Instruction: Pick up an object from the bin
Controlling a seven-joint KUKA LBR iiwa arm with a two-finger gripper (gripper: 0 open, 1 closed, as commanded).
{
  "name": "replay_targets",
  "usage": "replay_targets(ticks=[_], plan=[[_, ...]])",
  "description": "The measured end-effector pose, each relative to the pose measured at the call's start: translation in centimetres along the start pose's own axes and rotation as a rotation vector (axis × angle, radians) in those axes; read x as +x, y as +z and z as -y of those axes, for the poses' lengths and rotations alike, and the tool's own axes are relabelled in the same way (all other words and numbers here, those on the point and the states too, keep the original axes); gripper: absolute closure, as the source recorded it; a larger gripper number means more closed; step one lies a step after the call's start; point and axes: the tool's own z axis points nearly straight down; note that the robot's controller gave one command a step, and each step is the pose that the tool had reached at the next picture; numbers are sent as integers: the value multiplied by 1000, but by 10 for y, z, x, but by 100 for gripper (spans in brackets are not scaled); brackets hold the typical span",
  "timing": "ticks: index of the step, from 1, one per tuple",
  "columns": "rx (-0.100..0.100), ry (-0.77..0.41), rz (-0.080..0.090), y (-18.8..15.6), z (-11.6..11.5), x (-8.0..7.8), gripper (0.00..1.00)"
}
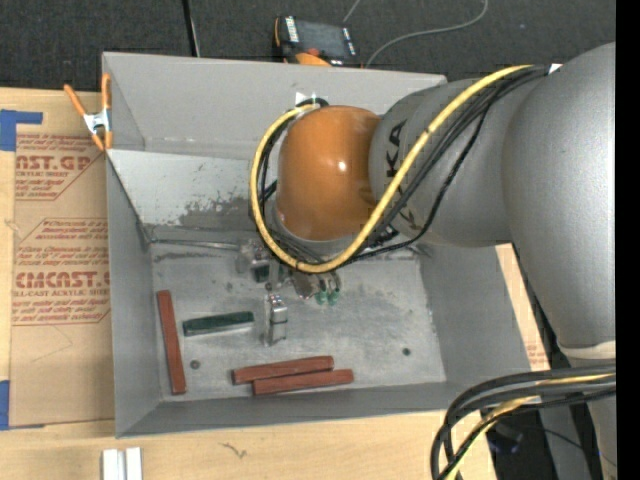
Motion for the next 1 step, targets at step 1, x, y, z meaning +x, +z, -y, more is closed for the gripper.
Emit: replay_targets(ticks=[1], plan=[[-2, 1, -3, 81, -39, -22, 0]])
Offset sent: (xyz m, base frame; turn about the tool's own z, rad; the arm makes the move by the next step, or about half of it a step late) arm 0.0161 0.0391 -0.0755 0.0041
